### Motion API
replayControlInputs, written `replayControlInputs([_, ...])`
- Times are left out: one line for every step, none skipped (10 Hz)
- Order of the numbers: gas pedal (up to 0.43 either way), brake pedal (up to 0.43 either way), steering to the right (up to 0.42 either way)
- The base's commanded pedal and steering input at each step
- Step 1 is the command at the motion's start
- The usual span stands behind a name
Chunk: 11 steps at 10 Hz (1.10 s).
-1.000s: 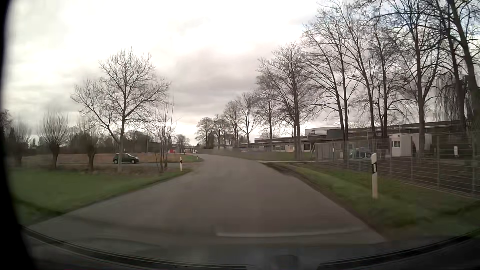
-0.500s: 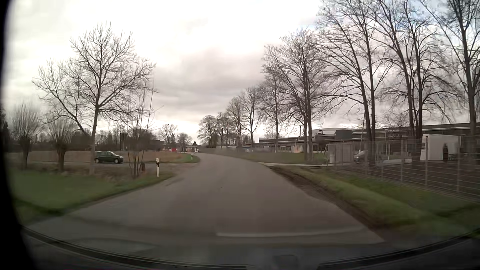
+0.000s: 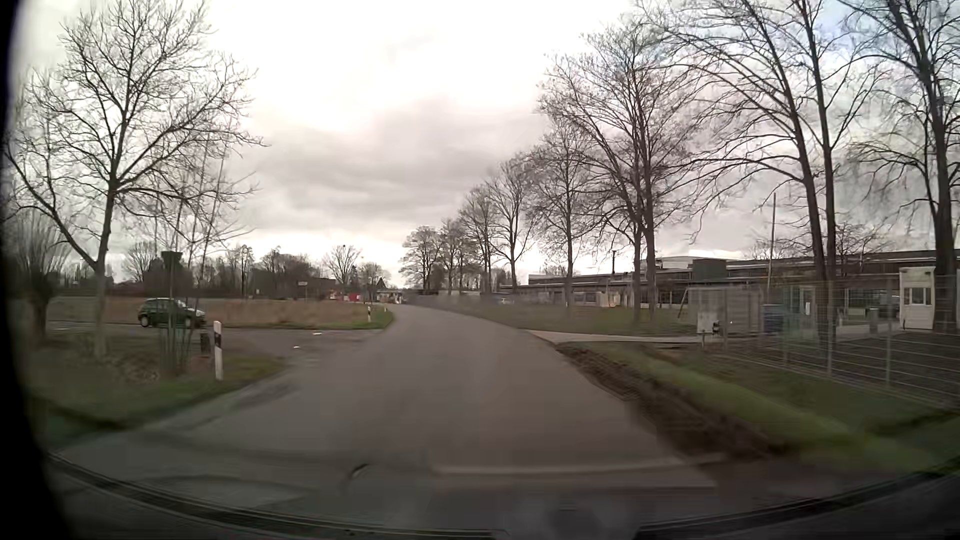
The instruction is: Follow the waypoints while adhering to traffic rules and regulations
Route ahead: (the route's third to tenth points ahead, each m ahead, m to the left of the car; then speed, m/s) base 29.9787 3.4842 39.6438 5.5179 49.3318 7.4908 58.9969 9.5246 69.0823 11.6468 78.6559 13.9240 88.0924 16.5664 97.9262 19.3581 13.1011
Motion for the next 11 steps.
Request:
replayControlInputs([0.189,0.000,-0.016])
replayControlInputs([0.189,0.000,-0.016])
replayControlInputs([0.189,0.000,-0.016])
replayControlInputs([0.177,0.000,-0.017])
replayControlInputs([0.177,0.000,-0.018])
replayControlInputs([0.177,0.000,-0.019])
replayControlInputs([0.177,0.000,-0.020])
replayControlInputs([0.177,0.000,-0.020])
replayControlInputs([0.177,0.000,-0.020])
replayControlInputs([0.177,0.000,-0.018])
replayControlInputs([0.177,0.000,-0.016])
